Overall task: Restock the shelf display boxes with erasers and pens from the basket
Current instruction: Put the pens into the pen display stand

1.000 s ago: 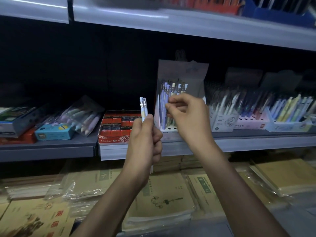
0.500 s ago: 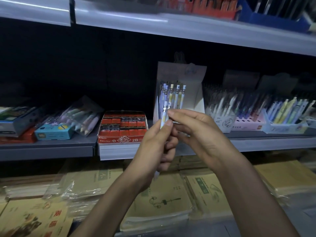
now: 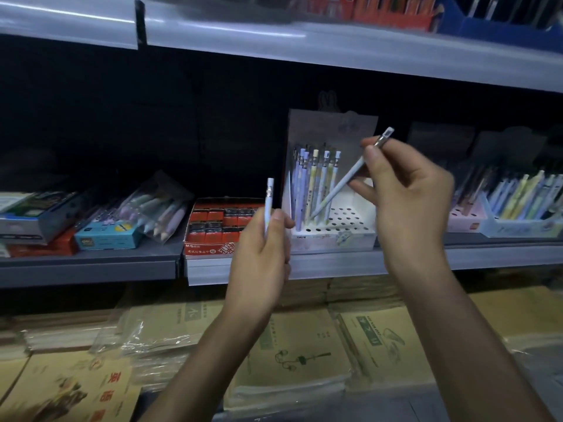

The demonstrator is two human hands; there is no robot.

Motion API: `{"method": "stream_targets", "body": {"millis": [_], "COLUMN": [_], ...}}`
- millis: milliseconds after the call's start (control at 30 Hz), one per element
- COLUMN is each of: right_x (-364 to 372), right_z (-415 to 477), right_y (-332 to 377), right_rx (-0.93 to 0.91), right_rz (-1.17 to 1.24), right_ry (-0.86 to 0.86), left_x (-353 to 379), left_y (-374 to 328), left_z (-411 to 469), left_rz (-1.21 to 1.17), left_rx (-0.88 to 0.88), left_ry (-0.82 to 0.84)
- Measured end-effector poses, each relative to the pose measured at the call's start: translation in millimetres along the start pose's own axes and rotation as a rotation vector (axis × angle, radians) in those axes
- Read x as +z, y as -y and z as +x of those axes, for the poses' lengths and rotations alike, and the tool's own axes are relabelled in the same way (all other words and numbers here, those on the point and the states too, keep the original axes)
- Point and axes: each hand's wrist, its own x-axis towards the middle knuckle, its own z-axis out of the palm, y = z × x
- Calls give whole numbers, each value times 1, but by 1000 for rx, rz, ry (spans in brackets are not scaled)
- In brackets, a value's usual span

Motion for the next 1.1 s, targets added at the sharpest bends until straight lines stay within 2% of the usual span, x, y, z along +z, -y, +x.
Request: {"method": "stream_targets", "body": {"millis": [167, 500, 700, 967, 1100], "right_x": [8, 22, 23, 27, 16], "right_z": [-4, 6, 14, 13, 0], "right_y": [-27, -51, -56, -58, -44], "right_rx": [-27, -112, -122, -63, 32], "right_rz": [-140, -380, -418, -483, -436], "right_ry": [54, 117, 126, 181, 93], "left_x": [-8, -1, 4, 10, 11], "left_y": [2, -7, -3, 0, 1], "left_z": [5, 8, 6, 5, 6], "left_rz": [-34, -222, -168, -208, -274], "left_rx": [-48, -203, -152, -125, -119], "left_ry": [-136, -81, -14, -20, -9]}}
